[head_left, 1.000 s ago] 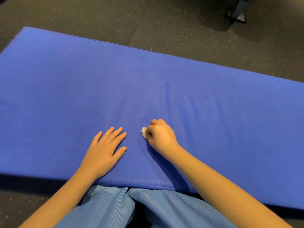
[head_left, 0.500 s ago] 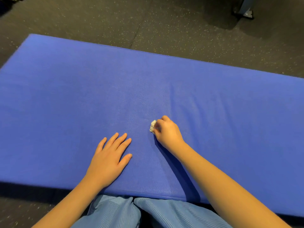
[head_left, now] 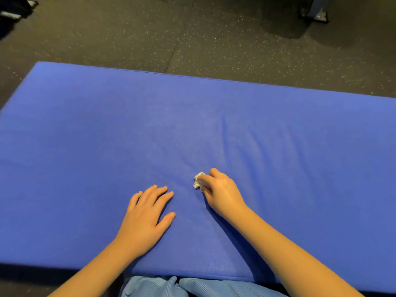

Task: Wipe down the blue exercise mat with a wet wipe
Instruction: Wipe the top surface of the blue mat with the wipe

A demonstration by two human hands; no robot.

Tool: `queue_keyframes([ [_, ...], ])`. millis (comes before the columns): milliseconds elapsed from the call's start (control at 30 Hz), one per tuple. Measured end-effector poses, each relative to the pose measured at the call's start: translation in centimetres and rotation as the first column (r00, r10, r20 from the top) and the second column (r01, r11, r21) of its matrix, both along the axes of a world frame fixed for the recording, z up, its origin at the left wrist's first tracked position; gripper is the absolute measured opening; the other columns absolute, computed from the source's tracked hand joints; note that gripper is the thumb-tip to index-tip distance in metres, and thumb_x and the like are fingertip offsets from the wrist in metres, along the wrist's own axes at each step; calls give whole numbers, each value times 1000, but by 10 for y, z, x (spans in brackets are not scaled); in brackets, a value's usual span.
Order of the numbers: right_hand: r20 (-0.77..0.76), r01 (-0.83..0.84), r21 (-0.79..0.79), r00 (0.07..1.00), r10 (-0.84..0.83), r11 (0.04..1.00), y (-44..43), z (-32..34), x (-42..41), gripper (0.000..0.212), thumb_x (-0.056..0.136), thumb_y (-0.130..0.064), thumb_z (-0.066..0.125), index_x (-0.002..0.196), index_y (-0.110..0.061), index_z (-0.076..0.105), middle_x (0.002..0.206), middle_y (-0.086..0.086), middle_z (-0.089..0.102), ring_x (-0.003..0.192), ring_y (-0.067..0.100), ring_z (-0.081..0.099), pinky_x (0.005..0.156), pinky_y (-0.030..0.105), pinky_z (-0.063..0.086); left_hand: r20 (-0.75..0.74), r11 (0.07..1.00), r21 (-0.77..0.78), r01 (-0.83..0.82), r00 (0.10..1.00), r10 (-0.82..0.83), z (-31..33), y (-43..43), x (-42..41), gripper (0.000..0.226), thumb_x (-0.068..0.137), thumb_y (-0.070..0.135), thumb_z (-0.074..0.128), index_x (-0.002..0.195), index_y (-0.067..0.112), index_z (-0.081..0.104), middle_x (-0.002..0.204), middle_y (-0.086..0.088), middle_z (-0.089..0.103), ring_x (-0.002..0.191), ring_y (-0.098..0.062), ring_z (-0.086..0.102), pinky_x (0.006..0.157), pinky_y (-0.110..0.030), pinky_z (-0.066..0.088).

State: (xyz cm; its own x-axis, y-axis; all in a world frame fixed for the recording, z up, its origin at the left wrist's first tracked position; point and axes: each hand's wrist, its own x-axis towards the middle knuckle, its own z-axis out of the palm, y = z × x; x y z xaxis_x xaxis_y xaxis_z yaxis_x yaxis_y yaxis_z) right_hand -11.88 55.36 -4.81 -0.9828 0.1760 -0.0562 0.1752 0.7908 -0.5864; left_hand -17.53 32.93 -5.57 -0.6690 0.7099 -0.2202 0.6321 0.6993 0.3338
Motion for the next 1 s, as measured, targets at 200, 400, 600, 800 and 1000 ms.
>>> queue_keyframes([
  [200, 124, -139, -28, 982, 142, 990, 20, 6, 1, 19, 92, -15, 56, 98, -26, 70, 83, -7, 43, 72, 12, 46, 65, 31, 44, -1, 995, -94, -23, 1000, 23, -12, 36, -45, 87, 78, 65, -3, 153, 27, 20, 160, 11, 8, 148, -13, 0, 118, -35, -1],
  [400, -8, 213, 107, 977, -213, 971, 35, -26, -26, 13, 89, -7, 60, 86, -16, 69, 76, 1, 45, 66, 21, 39, 51, 33, 40, 7, 994, -110, -12, 1000, 13, -15, 36, -40, 85, 80, 62, -5, 153, 26, 17, 160, 11, 6, 148, -13, -3, 118, -35, -6],
  [600, -14, -121, 170, 992, 125, 978, 46, -26, -9, 4, 82, -14, 73, 81, -15, 69, 81, 2, 61, 66, 24, 52, 43, 30, 42, -6, 996, -94, -8, 1000, 8, -19, 37, -39, 82, 83, 61, -2, 152, 23, 22, 160, 8, 11, 148, -15, 1, 117, -36, -6],
  [800, -81, 285, 176, 958, -274, 942, 50, -36, -46, 31, 63, 10, 77, 66, -17, 62, 62, -3, 41, 57, 18, 33, 35, 21, 21, -29, 994, -110, 12, 999, -16, -24, 33, -40, 78, 95, 61, -2, 146, 18, 41, 155, 3, 31, 145, -20, 22, 118, -41, 13],
  [1000, 17, -123, 285, 992, 124, 951, 50, -41, -44, 40, 69, 1, 73, 100, -22, 62, 73, -2, 37, 60, 18, 31, 40, 20, 7, -24, 990, -134, 38, 999, -41, -32, 32, -45, 69, 99, 57, 8, 139, 18, 50, 148, 0, 43, 139, -19, 25, 110, -40, 15],
])
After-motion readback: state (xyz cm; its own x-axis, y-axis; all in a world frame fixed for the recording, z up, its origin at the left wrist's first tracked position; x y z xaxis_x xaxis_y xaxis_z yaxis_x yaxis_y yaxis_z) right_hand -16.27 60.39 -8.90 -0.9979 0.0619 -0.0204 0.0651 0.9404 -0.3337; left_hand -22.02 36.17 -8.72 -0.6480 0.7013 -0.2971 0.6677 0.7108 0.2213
